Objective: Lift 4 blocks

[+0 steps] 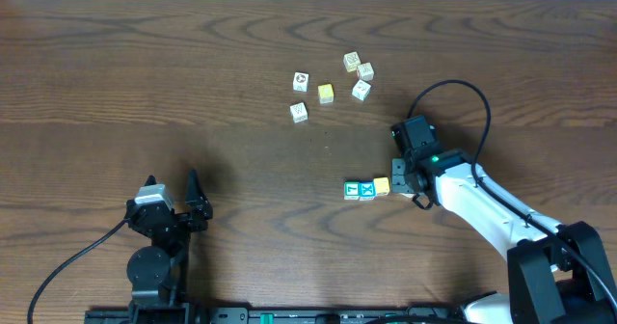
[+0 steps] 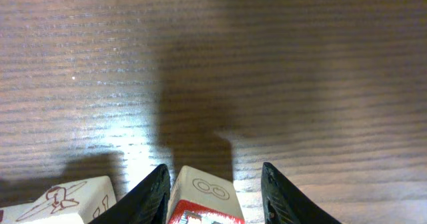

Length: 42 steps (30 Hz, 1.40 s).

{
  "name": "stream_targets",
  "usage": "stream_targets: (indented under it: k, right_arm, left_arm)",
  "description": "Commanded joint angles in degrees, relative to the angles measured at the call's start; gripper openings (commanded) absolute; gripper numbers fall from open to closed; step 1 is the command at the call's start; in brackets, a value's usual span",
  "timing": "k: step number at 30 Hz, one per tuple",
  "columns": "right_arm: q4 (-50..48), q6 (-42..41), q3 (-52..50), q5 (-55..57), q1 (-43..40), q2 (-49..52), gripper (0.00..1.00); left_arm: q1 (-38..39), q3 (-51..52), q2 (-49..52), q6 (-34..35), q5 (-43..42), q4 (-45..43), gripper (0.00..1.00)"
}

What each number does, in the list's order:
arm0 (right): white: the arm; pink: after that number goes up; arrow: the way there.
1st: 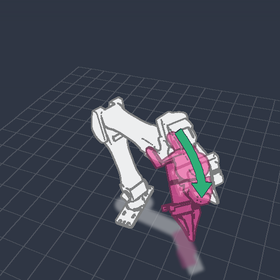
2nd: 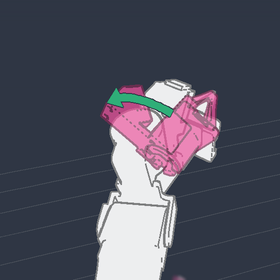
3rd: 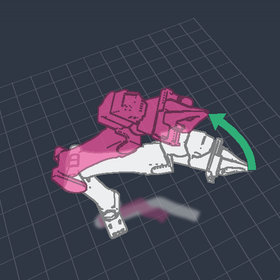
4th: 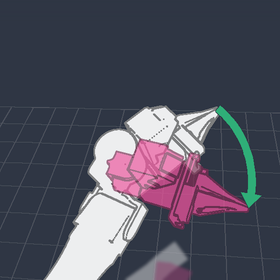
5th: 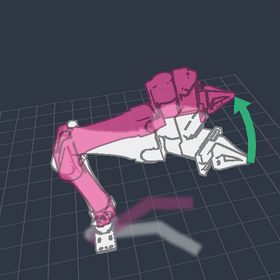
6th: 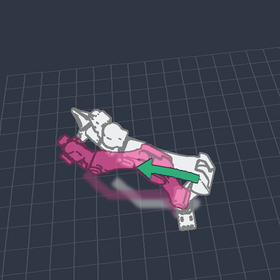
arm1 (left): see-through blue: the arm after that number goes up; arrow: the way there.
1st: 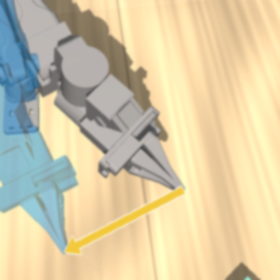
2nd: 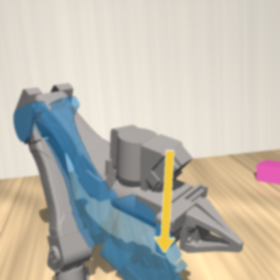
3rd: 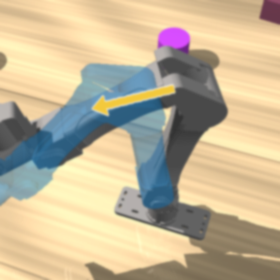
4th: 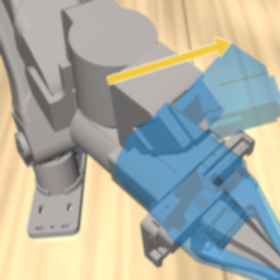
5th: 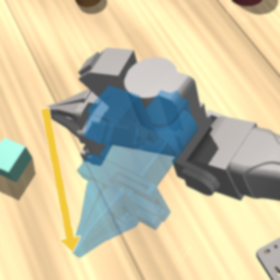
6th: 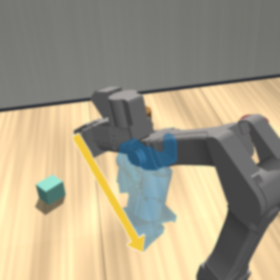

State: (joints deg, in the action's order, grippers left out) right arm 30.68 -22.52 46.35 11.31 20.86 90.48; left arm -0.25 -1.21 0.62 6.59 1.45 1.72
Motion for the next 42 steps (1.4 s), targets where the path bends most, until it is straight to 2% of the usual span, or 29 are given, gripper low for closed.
stream_targets:
  k: [1,7,10,12,18,24,28,35,42]
  right_arm:
    - [-0.48,4.24,2.95,-1.36,-0.37,0.17,0.41]
    - [-2.95,9.99,4.46,-5.09,-0.35,0.17,0.46]
    - [-3.8,10.58,4.46,-7.08,-0.35,0.17,0.45]
    - [-4.17,10.67,4.44,-7.89,-0.35,0.17,0.41]
    - [-4.31,12.39,4.44,-10.4,-0.13,0.2,0.19]
    - [-4.37,12.37,4.44,-10.43,0.13,0.2,0.11]
    - [-4.44,12.33,4.44,-12.26,0.83,0.33,0.02]
    - [-6.05,12.22,4.44,-13.99,3.65,1.51,0.01]
    - [-5.77,10.08,4.44,-10.8,5.11,1.9,0.01]
  left_arm:
    - [0.17,0.94,-0.33,0.09,0.52,2.51,0.75]
    - [0.17,0.94,-0.33,0.09,0.52,2.51,0.75]
    - [0.17,0.94,-0.33,0.09,0.52,2.51,0.75]
    - [0.17,0.94,-0.33,0.09,0.52,2.51,0.75]
    - [0.17,0.94,-0.33,0.09,0.52,2.51,0.75]
    - [0.17,0.94,-0.33,0.09,0.52,2.51,0.75]
    - [0.17,0.94,-0.33,0.09,0.52,2.51,0.75]
    - [0.17,0.94,-0.33,0.09,0.52,2.51,0.75]
    - [0.17,0.94,-0.33,0.09,0.52,2.51,0.75]
